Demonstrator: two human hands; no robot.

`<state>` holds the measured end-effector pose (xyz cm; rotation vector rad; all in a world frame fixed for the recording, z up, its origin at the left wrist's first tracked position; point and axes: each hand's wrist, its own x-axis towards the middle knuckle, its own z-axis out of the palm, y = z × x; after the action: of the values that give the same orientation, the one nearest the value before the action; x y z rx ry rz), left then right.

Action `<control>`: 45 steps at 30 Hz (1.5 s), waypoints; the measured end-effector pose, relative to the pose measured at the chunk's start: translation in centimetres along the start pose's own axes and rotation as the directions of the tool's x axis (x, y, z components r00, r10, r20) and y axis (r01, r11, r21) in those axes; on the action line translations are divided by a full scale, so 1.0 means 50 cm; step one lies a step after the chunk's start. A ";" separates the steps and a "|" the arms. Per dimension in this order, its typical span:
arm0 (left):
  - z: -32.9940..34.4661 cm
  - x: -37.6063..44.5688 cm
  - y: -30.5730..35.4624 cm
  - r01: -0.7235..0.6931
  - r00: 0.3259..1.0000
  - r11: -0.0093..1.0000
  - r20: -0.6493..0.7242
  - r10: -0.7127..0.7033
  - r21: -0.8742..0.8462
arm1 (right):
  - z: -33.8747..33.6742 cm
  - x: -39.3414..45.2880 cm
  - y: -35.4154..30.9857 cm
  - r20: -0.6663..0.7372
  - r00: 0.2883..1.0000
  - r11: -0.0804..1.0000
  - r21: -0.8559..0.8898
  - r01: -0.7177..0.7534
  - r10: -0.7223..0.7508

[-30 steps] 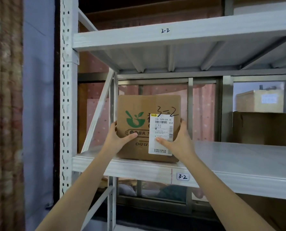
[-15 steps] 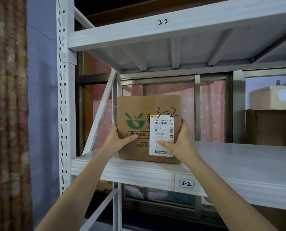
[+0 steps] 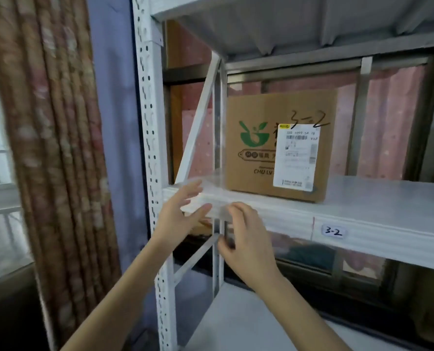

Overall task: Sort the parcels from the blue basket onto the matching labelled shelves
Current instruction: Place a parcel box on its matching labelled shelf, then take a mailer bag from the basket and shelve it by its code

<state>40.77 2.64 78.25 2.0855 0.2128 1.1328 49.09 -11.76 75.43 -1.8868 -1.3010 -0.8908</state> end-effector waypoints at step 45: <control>-0.104 -1.185 -0.363 0.198 -0.099 0.035 0.056 -0.993 0.980 | 0.451 -0.930 -0.354 0.869 -0.442 0.639 -0.473 -0.607 0.222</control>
<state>4.87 -9.05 28.82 2.1576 1.4388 -1.1525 23.37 -11.12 27.26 -2.4161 -0.7906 1.7403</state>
